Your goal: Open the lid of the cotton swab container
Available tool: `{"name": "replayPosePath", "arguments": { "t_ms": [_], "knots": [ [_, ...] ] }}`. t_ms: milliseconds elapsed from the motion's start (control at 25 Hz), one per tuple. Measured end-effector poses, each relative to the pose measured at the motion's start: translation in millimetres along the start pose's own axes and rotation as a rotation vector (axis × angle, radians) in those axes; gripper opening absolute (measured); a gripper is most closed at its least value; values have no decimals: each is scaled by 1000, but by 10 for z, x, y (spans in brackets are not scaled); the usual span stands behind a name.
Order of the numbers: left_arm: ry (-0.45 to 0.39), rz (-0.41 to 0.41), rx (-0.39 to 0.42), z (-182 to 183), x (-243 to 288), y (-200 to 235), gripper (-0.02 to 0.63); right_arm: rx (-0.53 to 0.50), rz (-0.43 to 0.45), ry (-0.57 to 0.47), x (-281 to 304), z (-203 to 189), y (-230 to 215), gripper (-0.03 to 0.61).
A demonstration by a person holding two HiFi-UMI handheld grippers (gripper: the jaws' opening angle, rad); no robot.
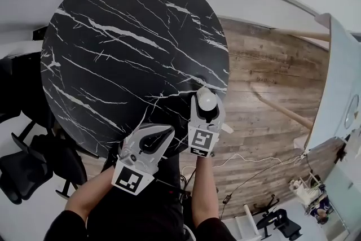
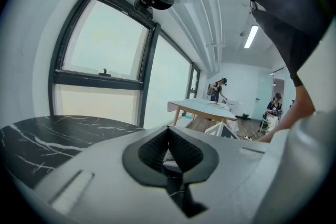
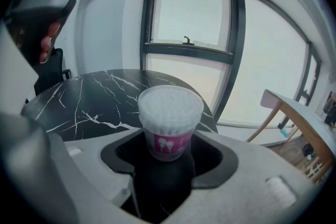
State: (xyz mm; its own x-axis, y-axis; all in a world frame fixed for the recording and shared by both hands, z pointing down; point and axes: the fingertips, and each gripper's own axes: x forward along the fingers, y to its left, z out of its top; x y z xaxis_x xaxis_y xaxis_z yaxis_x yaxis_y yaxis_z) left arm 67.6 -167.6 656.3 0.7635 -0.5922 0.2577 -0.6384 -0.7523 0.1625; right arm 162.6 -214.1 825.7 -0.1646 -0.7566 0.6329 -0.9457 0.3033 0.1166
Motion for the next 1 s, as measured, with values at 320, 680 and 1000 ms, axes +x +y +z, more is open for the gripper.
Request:
{"name": "replayPosePath", "arguments": {
  "t_ms": [320,680,1000],
  "knots": [
    [-1,2,7,-13,-46,13,3,-14,4,-4,-6,-9,2,259],
    [-3,-1,16,-36,-83,-31,2,-13,25,-20,-30,4,9,255],
    [-6,-7,34,-69,-142,-78,3,16,52,-14,-45,10,1,255]
  ]
}}
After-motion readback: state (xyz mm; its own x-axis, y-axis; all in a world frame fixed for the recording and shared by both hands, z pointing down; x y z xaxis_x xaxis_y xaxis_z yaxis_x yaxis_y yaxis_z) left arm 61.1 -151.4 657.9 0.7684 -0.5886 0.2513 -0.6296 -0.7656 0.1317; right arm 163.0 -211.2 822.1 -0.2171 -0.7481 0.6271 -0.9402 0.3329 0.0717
